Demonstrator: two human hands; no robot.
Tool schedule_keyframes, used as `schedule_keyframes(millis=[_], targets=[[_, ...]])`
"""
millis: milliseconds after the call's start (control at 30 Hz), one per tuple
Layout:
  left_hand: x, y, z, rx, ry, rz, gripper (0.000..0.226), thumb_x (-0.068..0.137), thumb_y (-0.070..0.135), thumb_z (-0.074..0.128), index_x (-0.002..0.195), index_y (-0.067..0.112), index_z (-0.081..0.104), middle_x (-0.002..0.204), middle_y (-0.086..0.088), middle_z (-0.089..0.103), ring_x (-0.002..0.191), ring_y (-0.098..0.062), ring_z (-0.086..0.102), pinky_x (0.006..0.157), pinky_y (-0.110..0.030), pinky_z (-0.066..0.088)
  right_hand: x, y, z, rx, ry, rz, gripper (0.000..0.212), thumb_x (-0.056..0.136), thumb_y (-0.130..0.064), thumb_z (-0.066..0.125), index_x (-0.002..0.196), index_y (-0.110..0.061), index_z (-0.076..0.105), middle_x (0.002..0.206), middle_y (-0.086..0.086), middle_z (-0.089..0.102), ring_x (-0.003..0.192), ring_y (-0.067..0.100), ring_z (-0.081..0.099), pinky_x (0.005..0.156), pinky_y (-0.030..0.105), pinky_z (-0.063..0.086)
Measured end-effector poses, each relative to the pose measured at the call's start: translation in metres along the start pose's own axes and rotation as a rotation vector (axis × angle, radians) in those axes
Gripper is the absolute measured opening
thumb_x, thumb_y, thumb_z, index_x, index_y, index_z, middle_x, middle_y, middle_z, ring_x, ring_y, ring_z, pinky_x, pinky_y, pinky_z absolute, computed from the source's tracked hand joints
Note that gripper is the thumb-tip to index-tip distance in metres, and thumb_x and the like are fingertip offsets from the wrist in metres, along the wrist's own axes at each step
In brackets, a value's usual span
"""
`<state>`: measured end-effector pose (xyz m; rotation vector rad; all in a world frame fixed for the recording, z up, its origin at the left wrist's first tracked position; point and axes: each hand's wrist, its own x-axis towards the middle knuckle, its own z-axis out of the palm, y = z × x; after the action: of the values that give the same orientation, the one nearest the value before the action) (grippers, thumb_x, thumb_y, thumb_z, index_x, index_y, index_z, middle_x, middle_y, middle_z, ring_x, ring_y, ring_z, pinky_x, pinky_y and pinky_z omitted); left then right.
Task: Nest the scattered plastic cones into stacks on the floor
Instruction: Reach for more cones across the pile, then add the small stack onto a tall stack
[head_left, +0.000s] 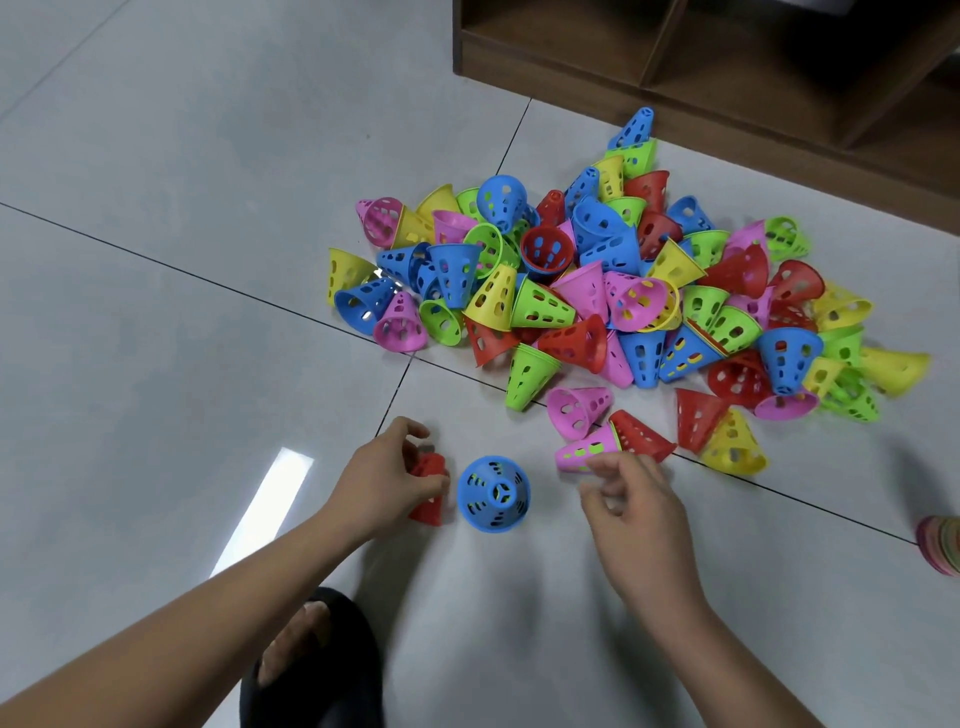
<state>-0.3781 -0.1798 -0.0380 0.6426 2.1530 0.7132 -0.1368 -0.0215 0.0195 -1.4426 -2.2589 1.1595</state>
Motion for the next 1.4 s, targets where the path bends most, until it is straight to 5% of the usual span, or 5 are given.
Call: schedule_keyframes(millis=[433, 833, 933, 1133, 1400], targets=[[-0.046, 0.077, -0.047, -0.500, 0.283, 0.431, 0.054, 0.088, 0.024, 0.084, 0.135, 0.031, 0.056, 0.123, 0.005, 0.065, 0.120, -0.027, 0.062, 0.089, -0.038, 0.056, 0.033, 0.035, -0.002, -0.134, 0.137, 0.028, 0.018, 0.094, -0.020, 0.077, 0.109, -0.020, 0.067, 0.103, -0.006, 0.066, 0.080, 0.008, 0.063, 0.073, 0.029, 0.044], [-0.075, 0.081, -0.009, -0.210, 0.114, 0.634, 0.048, 0.086, 0.019, 0.090, 0.127, 0.026, 0.066, 0.122, 0.014, 0.065, 0.115, -0.016, 0.065, 0.092, -0.030, 0.053, 0.035, 0.025, -0.007, 0.121, 0.179, 0.155, 0.008, 0.097, -0.015, 0.074, 0.095, -0.022, 0.071, 0.084, -0.011, 0.072, 0.076, -0.003, 0.065, 0.072, 0.009, 0.047], [-0.071, 0.071, -0.003, -0.087, 0.080, 0.673, 0.043, 0.088, 0.023, 0.088, 0.124, 0.031, 0.066, 0.121, 0.020, 0.062, 0.114, -0.011, 0.065, 0.095, -0.035, 0.053, 0.035, 0.018, -0.012, 0.378, 0.105, 0.256, 0.004, 0.099, -0.016, 0.074, 0.101, -0.019, 0.074, 0.082, -0.002, 0.075, 0.073, 0.011, 0.069, 0.077, 0.032, 0.056], [-0.061, 0.055, 0.002, -0.086, 0.024, 0.592, 0.051, 0.084, 0.040, 0.092, 0.128, 0.032, 0.065, 0.126, 0.018, 0.060, 0.121, -0.011, 0.063, 0.099, -0.032, 0.053, 0.019, -0.036, -0.030, 1.126, -0.223, 0.495, 0.011, 0.100, -0.007, 0.064, 0.108, -0.006, 0.071, 0.086, 0.005, 0.068, 0.071, 0.012, 0.059, 0.072, 0.026, 0.054], [-0.062, 0.051, 0.008, -0.170, 0.017, 0.543, 0.058, 0.082, 0.040, 0.093, 0.131, 0.030, 0.065, 0.127, 0.015, 0.062, 0.118, -0.015, 0.065, 0.095, -0.023, 0.054, -0.006, -0.055, -0.020, 1.070, -0.508, 0.404, 0.023, 0.090, -0.012, 0.070, 0.110, 0.000, 0.073, 0.089, 0.013, 0.065, 0.073, 0.016, 0.057, 0.072, 0.028, 0.051]])
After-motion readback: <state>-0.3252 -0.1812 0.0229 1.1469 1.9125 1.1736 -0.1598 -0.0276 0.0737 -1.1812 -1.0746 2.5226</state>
